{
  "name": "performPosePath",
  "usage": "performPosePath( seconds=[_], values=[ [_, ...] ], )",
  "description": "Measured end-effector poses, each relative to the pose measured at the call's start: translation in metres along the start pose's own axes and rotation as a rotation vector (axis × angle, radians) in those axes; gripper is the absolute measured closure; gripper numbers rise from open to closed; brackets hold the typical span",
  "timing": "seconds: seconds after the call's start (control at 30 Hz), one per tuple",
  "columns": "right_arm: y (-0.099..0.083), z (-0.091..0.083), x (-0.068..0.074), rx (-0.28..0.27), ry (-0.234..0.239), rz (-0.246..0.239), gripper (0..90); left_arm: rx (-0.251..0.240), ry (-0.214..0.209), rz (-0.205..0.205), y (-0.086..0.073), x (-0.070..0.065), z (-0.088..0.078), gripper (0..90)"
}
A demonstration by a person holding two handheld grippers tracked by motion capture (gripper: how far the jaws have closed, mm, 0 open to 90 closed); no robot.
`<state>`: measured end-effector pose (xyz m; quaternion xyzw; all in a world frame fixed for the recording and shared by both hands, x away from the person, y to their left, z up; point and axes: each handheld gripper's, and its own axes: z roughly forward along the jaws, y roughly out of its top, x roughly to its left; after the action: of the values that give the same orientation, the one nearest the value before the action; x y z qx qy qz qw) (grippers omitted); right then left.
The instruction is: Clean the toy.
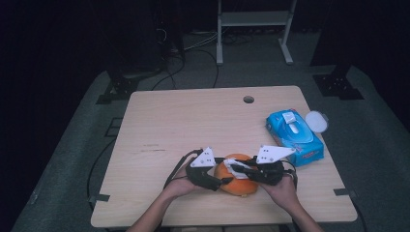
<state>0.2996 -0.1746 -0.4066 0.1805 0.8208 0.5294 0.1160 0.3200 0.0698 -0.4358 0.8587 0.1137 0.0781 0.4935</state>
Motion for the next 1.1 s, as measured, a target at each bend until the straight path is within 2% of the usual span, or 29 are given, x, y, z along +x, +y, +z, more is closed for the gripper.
performPosePath(
  seconds=[0.17,0.23,0.33,0.43,0.53,0.6,0.63,0.7,0.9,1.1],
  values=[
    [-0.009,-0.009,-0.016,0.02,-0.05,0.047,79.8,0.005,-0.005,-0.02,-0.006,0.004,-0.001,30.4],
    [-0.014,-0.012,-0.02,0.031,-0.055,0.061,79.8,0.0,-0.012,-0.034,-0.008,0.006,-0.002,28.8],
    [-0.017,-0.012,-0.019,0.03,-0.054,0.062,79.8,-0.008,-0.016,-0.053,-0.004,0.007,-0.003,19.3],
    [-0.015,-0.009,-0.017,0.02,-0.047,0.056,79.7,-0.065,-0.019,-0.059,0.001,0.006,-0.005,13.8],
    [-0.011,-0.002,-0.01,0.007,-0.019,0.046,79.6,-0.083,-0.02,-0.045,0.004,0.004,-0.004,14.2],
    [-0.007,0.004,-0.004,0.005,-0.004,0.026,79.3,-0.067,-0.026,-0.031,0.003,0.002,0.0,16.6],
    [-0.006,0.006,-0.002,0.013,-0.004,0.018,79.3,-0.059,-0.026,-0.021,0.001,0.003,0.0,20.7],
    [-0.006,0.007,-0.002,0.02,-0.007,0.007,79.4,-0.042,-0.022,-0.036,-0.001,0.006,-0.002,25.8],
    [-0.016,-0.003,-0.016,0.017,-0.019,0.065,79.4,-0.022,-0.019,-0.05,-0.006,0.012,-0.005,30.1],
    [-0.03,-0.018,-0.029,0.038,-0.063,0.126,79.5,-0.028,-0.012,-0.11,-0.014,0.022,-0.009,30.4]
  ],
)
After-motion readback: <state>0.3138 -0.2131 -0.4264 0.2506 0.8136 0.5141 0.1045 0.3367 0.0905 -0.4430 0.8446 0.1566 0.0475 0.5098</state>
